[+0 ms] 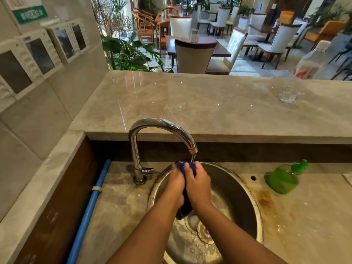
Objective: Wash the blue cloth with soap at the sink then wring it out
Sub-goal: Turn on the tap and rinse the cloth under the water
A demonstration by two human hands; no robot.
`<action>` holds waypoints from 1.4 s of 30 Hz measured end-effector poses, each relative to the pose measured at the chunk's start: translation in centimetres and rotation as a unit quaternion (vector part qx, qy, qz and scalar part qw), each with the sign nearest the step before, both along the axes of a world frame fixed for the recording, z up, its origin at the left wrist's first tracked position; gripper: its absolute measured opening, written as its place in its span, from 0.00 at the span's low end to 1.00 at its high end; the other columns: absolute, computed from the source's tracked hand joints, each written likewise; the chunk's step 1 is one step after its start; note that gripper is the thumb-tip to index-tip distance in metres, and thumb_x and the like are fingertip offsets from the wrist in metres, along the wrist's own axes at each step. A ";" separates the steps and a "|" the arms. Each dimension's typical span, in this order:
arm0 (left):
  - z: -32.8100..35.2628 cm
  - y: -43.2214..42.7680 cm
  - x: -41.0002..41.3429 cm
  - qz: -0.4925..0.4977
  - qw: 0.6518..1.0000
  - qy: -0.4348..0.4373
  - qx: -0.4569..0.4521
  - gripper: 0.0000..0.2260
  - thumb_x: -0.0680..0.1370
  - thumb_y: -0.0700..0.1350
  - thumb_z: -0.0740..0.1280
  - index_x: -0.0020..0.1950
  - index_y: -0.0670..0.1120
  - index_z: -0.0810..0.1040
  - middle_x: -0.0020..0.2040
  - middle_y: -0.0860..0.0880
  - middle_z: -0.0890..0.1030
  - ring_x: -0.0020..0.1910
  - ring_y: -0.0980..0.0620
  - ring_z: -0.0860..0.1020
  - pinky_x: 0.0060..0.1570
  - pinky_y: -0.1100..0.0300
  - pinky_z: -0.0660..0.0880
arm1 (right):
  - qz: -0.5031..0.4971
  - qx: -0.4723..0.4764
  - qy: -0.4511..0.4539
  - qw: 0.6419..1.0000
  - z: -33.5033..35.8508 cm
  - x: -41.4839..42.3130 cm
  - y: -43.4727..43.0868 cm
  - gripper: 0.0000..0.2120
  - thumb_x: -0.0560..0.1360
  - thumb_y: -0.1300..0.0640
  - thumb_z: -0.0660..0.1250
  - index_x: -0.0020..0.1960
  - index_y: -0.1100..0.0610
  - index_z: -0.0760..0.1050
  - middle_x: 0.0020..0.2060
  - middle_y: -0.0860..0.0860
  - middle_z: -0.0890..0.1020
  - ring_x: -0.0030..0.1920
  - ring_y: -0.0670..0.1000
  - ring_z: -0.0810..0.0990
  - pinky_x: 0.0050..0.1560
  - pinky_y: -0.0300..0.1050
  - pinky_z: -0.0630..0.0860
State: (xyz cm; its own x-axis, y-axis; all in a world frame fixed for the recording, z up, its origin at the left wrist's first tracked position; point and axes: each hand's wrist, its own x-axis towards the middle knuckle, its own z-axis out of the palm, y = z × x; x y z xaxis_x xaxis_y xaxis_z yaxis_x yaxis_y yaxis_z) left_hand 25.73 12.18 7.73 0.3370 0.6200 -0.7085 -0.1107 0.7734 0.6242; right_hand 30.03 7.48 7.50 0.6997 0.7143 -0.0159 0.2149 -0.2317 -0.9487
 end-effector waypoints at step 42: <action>-0.6 -0.4 0.0 0.035 0.998 -0.043 0.033 0.10 0.82 0.50 0.64 0.57 0.47 0.80 0.55 0.41 0.84 0.53 0.42 0.83 0.48 0.48 0.79 | -0.003 -0.034 0.026 0.999 -1.9 3.6 2.9 0.09 0.82 0.53 0.62 0.45 0.55 0.74 0.38 0.51 0.80 0.39 0.51 0.80 0.38 0.42 0.75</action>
State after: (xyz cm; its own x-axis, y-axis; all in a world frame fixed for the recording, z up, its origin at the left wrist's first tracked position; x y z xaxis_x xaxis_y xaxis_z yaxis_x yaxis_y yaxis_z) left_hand 25.78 11.79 7.17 0.3484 0.6891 -0.6354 -0.2184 0.7189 0.6600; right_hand 33.64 10.34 5.58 0.7006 0.7064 -0.1010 0.1637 -0.2969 -0.9408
